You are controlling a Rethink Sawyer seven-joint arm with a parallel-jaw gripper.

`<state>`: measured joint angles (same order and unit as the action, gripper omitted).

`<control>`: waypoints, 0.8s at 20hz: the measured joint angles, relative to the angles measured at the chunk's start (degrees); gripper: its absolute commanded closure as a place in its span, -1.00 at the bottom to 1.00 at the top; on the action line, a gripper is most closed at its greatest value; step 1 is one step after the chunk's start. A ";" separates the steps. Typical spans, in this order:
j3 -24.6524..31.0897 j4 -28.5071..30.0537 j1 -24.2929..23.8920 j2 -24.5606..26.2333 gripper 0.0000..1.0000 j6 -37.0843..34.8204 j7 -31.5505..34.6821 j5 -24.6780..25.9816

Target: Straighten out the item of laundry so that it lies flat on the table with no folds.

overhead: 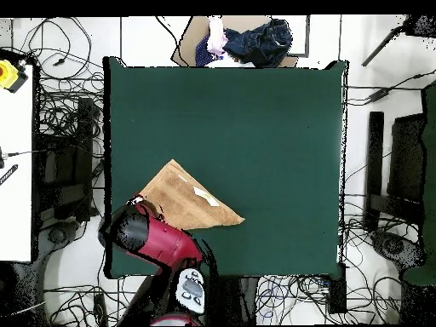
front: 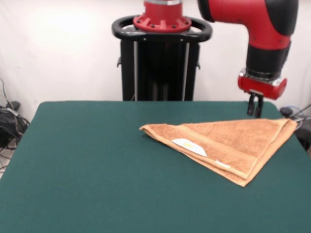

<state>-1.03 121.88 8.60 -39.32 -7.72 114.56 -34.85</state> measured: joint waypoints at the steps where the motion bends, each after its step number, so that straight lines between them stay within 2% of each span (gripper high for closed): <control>1: -0.23 0.02 0.52 -0.94 1.00 -1.20 0.00 0.00; 8: -0.22 0.00 0.47 -1.30 1.00 -1.11 0.00 0.00; 16: -0.22 -0.02 -1.45 2.55 1.00 6.51 0.00 0.11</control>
<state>-1.24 121.86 7.14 -36.76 -1.21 114.56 -34.74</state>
